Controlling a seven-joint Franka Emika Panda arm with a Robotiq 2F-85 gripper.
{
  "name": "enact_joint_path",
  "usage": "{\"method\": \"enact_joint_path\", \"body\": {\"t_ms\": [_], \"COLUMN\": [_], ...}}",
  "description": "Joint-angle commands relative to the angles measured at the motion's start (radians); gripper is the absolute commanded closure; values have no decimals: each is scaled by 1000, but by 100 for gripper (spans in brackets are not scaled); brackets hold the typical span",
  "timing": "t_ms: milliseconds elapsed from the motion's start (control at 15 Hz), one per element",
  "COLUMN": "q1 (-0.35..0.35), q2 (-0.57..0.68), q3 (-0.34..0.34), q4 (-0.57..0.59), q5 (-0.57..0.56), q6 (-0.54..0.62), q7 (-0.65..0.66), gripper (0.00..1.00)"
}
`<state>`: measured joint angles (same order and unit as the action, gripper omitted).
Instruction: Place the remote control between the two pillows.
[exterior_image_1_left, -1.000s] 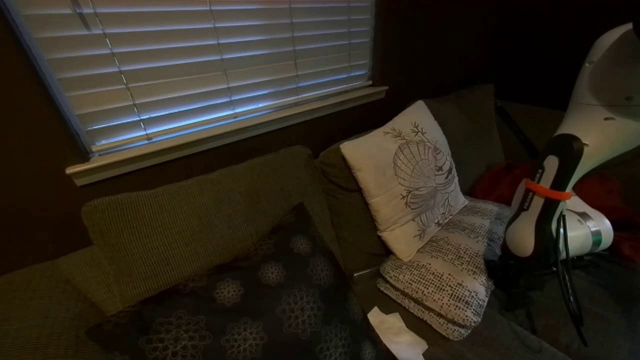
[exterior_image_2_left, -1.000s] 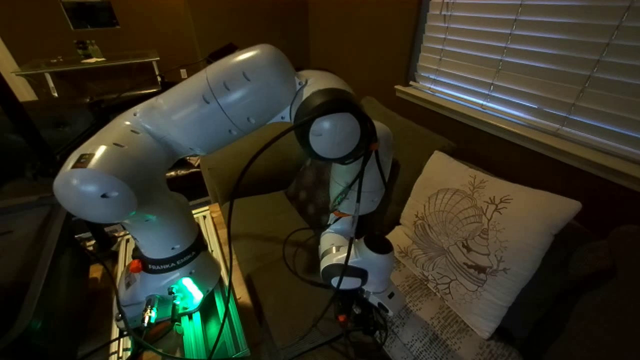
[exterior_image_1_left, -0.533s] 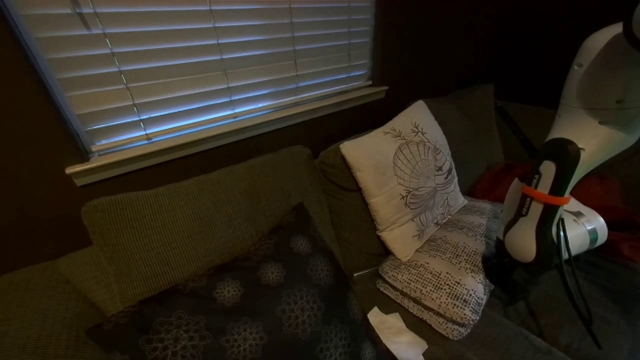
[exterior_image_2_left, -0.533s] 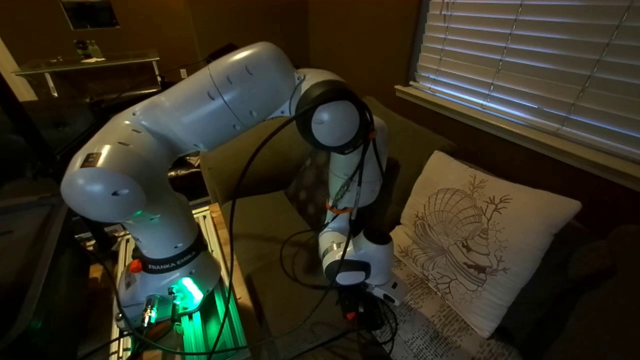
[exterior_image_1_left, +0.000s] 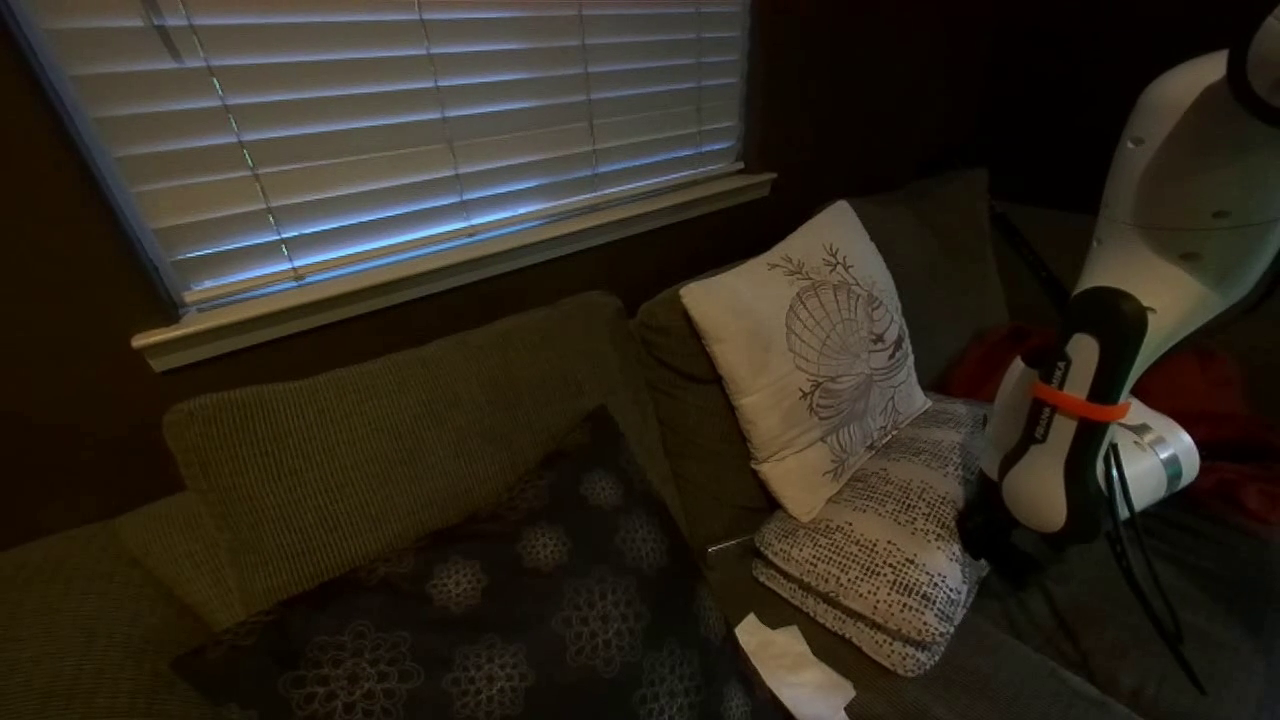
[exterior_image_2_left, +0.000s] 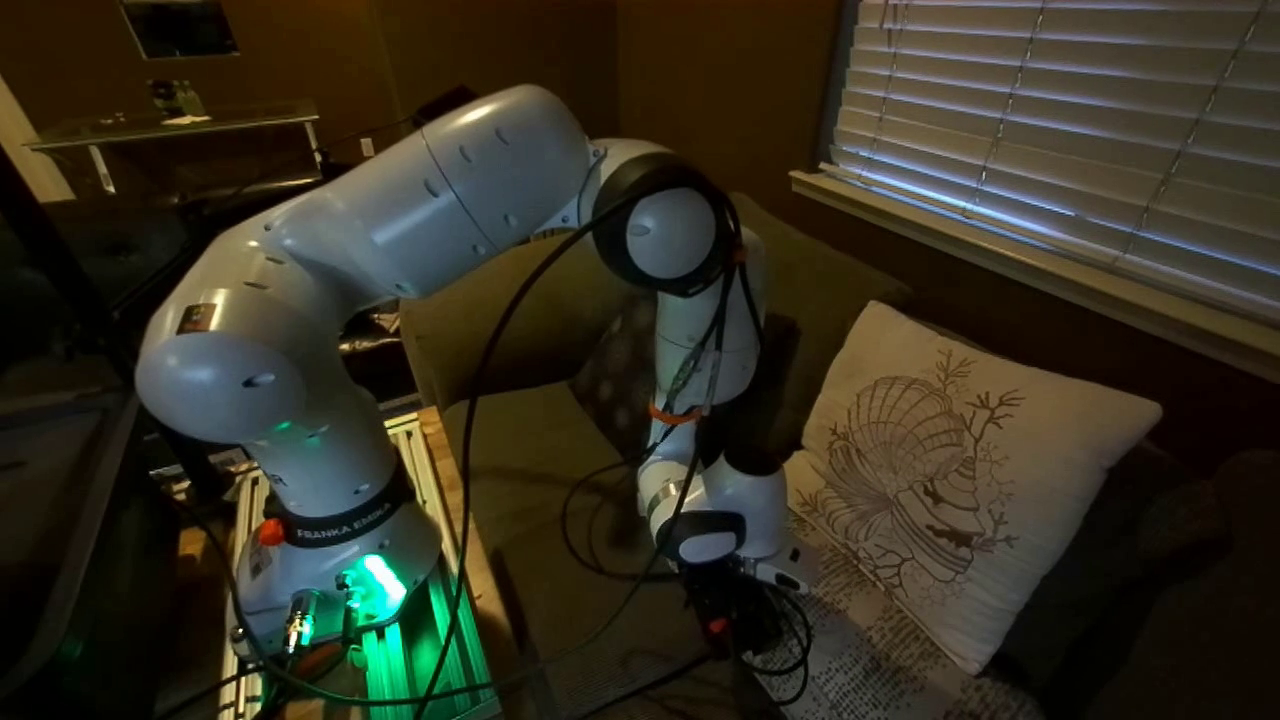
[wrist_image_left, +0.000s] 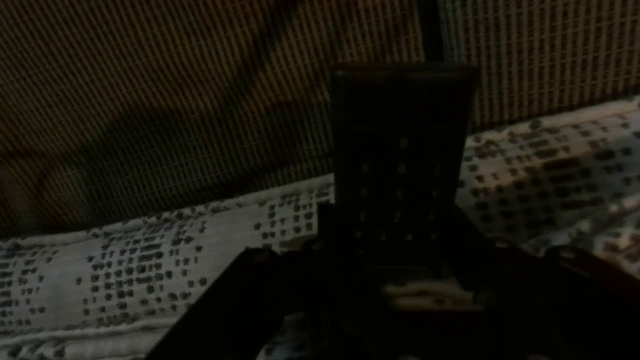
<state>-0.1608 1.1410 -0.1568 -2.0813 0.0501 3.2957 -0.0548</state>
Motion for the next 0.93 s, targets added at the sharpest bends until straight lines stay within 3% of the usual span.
{"method": "enact_joint_path", "body": {"t_ms": [0,267,733,800,867], "q1": [30,13,-19,-29,-52], "q2": [21,44,49,43,36], "q3": [3,19,45,53,71], "q4": [60,76,90,88,85], "q5": [-13,-9,-19,-14,-21], "q6": [115,163,138,124,117], "q7": [15,22,22,31,31], "gripper": [72,72,72,54,25]}}
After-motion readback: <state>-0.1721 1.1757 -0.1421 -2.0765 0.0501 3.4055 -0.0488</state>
